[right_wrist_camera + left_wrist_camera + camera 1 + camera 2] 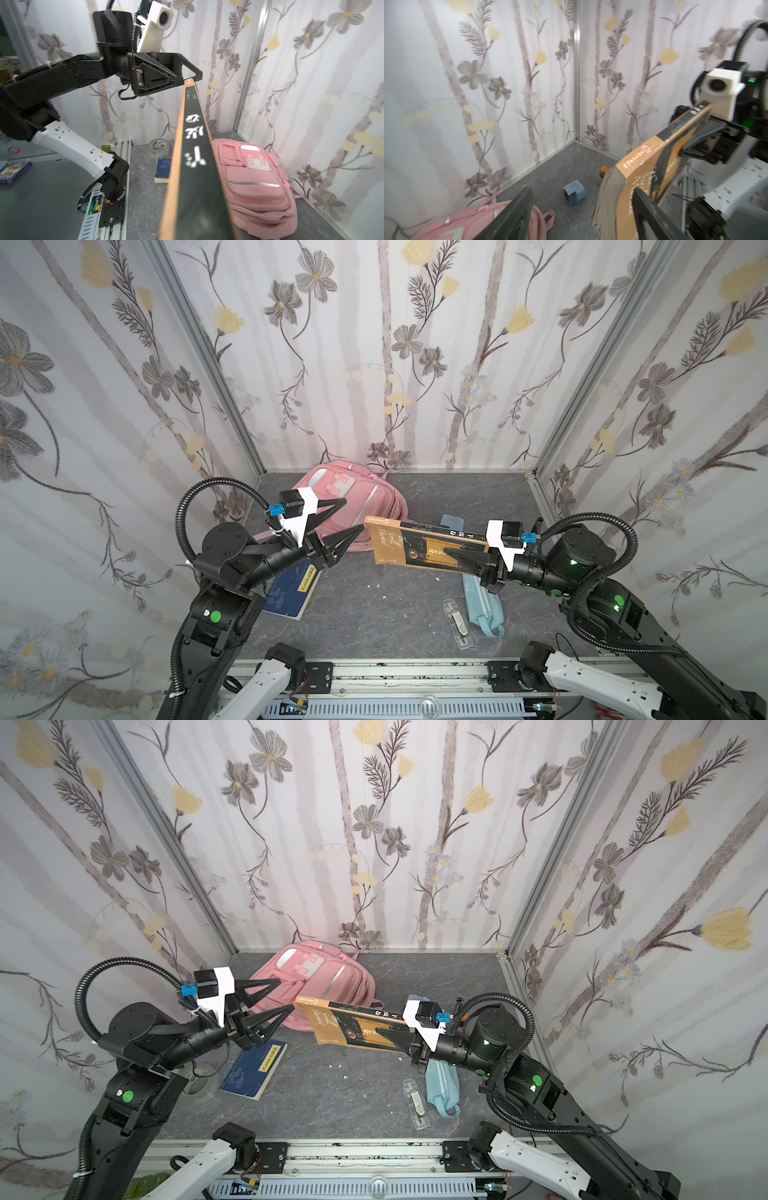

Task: Pack books, pencil case, and school supplies into a backpack
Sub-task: Pick up the book from the bottom-center of the table, then open the student bag at the top-center of the table.

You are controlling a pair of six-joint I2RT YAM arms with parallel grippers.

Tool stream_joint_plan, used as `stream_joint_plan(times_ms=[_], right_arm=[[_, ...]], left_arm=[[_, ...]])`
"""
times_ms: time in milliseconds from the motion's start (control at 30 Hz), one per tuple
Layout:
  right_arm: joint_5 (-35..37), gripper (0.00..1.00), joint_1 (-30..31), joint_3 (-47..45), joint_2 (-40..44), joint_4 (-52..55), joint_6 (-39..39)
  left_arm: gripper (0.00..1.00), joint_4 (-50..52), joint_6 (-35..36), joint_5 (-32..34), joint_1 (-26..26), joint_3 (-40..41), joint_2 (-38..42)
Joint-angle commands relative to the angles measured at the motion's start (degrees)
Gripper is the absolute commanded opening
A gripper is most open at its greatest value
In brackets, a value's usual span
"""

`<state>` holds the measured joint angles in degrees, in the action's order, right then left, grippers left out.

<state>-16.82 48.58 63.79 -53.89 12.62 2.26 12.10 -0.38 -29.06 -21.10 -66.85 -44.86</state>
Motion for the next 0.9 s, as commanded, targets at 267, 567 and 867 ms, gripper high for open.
stream_joint_plan(times_ms=[267,567,867], right_arm=[[29.2,0.00,-3.5,2.0,-3.8,2.7,-30.1],[22.5,0.00,-4.6,7.6,-11.4,2.6,-36.8],[23.0,0.00,-4.6,6.8,-11.6,0.8,-38.0]], left_arm=[[0.72,18.5,-4.8,31.8,-0.1,-8.5,-24.2],[0.75,19.4,-1.8,33.1,-0.3,-10.0,-39.9],[0.79,20.3,0.8,28.1,-1.1,-16.0,-54.7]])
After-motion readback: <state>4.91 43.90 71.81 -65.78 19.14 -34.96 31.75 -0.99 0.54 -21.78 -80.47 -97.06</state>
